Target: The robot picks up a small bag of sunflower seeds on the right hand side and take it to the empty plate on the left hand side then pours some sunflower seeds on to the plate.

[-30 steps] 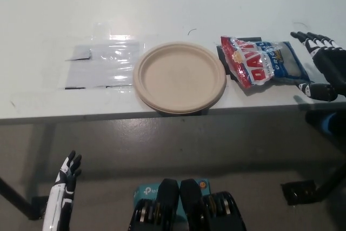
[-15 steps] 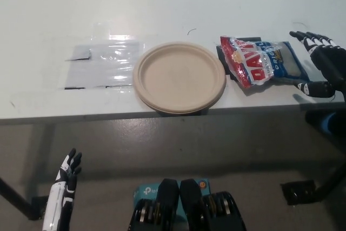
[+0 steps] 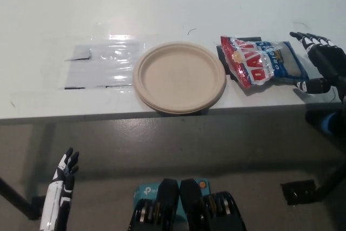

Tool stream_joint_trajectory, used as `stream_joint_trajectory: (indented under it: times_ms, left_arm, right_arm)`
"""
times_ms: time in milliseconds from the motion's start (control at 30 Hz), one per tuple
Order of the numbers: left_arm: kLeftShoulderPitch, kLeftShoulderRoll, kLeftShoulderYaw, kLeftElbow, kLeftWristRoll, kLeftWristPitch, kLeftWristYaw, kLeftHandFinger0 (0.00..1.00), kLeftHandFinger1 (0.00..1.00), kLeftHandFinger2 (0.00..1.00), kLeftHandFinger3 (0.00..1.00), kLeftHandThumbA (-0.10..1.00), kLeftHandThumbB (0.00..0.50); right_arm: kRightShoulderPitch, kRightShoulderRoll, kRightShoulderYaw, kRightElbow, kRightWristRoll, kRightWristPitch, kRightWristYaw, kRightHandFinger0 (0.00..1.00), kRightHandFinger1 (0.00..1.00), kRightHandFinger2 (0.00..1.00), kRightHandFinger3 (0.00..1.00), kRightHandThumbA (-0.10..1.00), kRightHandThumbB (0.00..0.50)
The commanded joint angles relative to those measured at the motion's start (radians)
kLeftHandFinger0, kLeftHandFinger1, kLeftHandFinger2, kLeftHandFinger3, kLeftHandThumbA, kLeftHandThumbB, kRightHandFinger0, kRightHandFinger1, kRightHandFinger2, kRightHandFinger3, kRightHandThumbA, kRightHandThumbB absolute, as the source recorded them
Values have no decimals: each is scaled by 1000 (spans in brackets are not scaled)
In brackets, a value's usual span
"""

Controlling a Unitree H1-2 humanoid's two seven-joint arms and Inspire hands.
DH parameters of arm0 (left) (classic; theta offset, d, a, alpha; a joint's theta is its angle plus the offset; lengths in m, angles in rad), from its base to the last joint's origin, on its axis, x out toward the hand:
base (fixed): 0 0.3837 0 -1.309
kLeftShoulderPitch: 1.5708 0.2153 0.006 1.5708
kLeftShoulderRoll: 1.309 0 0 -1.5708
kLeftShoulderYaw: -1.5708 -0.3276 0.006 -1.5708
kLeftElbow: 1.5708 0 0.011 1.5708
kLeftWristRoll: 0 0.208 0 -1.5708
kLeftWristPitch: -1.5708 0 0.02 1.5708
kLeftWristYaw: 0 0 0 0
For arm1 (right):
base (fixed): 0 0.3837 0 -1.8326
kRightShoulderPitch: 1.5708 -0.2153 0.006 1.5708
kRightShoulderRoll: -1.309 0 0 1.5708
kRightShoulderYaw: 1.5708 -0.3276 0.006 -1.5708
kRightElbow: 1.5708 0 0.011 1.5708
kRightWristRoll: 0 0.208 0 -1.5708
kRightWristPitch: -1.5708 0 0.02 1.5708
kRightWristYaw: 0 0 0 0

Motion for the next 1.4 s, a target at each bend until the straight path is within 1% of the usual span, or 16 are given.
stream_joint_trajectory:
  times_ms: [0,133,200,333,500,567,800,933,1000,1133,1167,1233,1267,1300,1367]
  left_arm:
    - [-2,10,10,-25,-10,-42,21,1000,1000,1000,1000,1000,75]
    - [-6,13,11,-15,2,-52,27,1000,1000,1000,1000,1000,78]
    - [-8,12,13,-13,5,-51,30,1000,1000,1000,1000,1000,70]
    - [-9,12,13,-12,2,-59,27,1000,1000,1000,1000,1000,65]
    - [-4,9,13,-20,2,-46,24,1000,1000,1000,1000,1000,71]
    - [-5,9,13,-18,7,-47,27,1000,1000,1000,1000,1000,65]
    - [-6,9,13,-25,4,-41,24,1000,1000,1000,1000,1000,76]
    - [-6,8,14,-24,5,-40,26,1000,1000,1000,1000,1000,84]
    - [-12,10,16,-26,3,-33,24,1000,1000,1000,1000,1000,96]
    - [-16,11,16,-20,5,-44,26,1000,1000,1000,1000,1000,89]
    - [-16,12,16,-17,-1,-48,23,1000,1000,1000,1000,1000,84]
    - [-15,11,16,-16,-4,-54,23,1000,1000,1000,1000,1000,78]
    - [-14,11,16,-18,-6,-52,22,1000,1000,1000,1000,1000,76]
    - [-13,9,17,-25,-5,-42,22,1000,1000,1000,1000,1000,83]
    - [-13,9,17,-24,-3,-42,24,1000,1000,1000,1000,1000,88]
  right_arm:
    - [-84,-3,10,32,-21,-39,-68,1000,1000,1000,1000,782,464]
    - [-102,-2,22,52,-24,-50,-75,1000,1000,1000,1000,779,468]
    - [-110,-2,28,60,-27,-54,-79,1000,1000,1000,1000,785,472]
    - [-115,5,23,60,-7,-60,-70,1000,1000,1000,1000,758,475]
    - [-117,15,27,54,-8,-59,-66,1000,1000,1000,1000,774,480]
    - [-119,20,27,52,-5,-57,-60,1000,1000,1000,1000,771,481]
    - [-130,32,46,63,-19,-59,-48,1000,1000,1000,1000,808,500]
    - [-129,36,57,63,-6,-56,-17,1000,1000,1000,1000,791,500]
    - [-137,36,69,82,-14,-64,-22,1000,1000,1000,1000,822,500]
    - [-147,38,90,121,-19,-73,-29,1000,1000,1000,1000,828,500]
    - [-149,40,96,132,-20,-76,-32,1000,1000,1000,1000,785,500]
    - [-153,41,105,156,-22,-80,-37,1000,1000,1000,1000,776,500]
    - [-154,41,108,163,-22,-81,-36,1000,1000,1000,1000,779,500]
    - [-158,41,114,182,-23,-87,-39,1000,1000,1000,1000,812,500]
    - [-166,42,120,206,-23,-92,-43,1000,1000,1000,1000,814,500]
